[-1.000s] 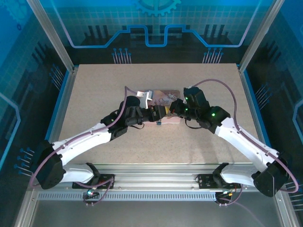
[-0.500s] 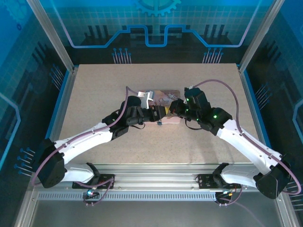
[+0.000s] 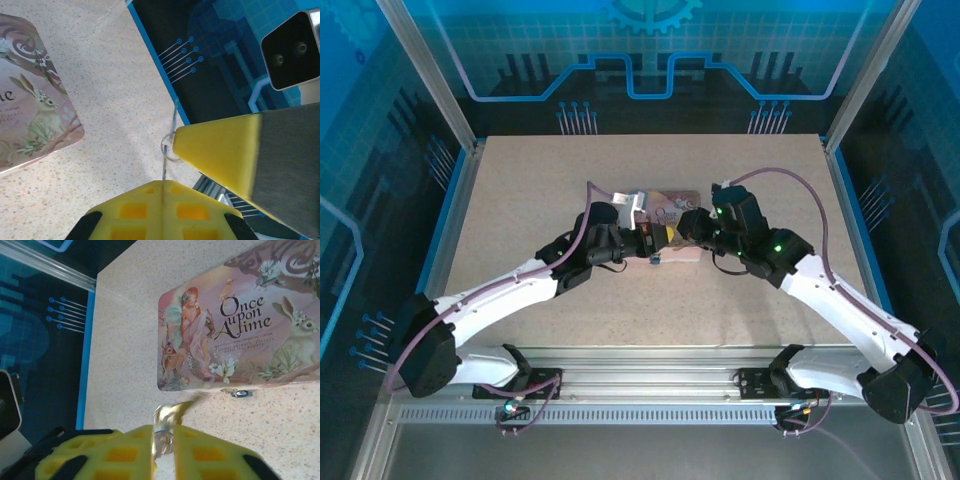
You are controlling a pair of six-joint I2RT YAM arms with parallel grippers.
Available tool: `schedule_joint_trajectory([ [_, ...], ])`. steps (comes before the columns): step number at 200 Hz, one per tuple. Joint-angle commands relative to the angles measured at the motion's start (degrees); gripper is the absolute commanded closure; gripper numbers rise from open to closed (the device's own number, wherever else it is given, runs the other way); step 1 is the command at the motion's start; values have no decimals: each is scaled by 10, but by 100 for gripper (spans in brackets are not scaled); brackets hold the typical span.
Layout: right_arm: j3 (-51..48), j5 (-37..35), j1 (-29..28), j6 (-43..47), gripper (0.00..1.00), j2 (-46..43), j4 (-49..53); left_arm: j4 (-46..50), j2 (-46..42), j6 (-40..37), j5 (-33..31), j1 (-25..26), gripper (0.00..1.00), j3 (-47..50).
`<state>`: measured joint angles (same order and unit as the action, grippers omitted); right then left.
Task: Unlock the padlock with the key
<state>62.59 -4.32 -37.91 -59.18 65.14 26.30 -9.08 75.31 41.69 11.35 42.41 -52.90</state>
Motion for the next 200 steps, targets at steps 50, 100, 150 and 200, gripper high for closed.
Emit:
schedule_joint_trajectory([
  [50, -97, 72, 100, 74, 57, -72, -6, 304, 9, -138, 29, -40, 100, -130],
  [100, -158, 217, 176, 189, 58, -99, -95, 441, 46, -221, 115, -77, 100, -215],
  [150, -188, 446, 201, 190, 56, -66, -271, 510, 82, -271, 209, -86, 100, -281],
  [200, -205, 514, 170, 171, 58, -52, -376, 490, 77, -270, 275, -86, 100, -285],
])
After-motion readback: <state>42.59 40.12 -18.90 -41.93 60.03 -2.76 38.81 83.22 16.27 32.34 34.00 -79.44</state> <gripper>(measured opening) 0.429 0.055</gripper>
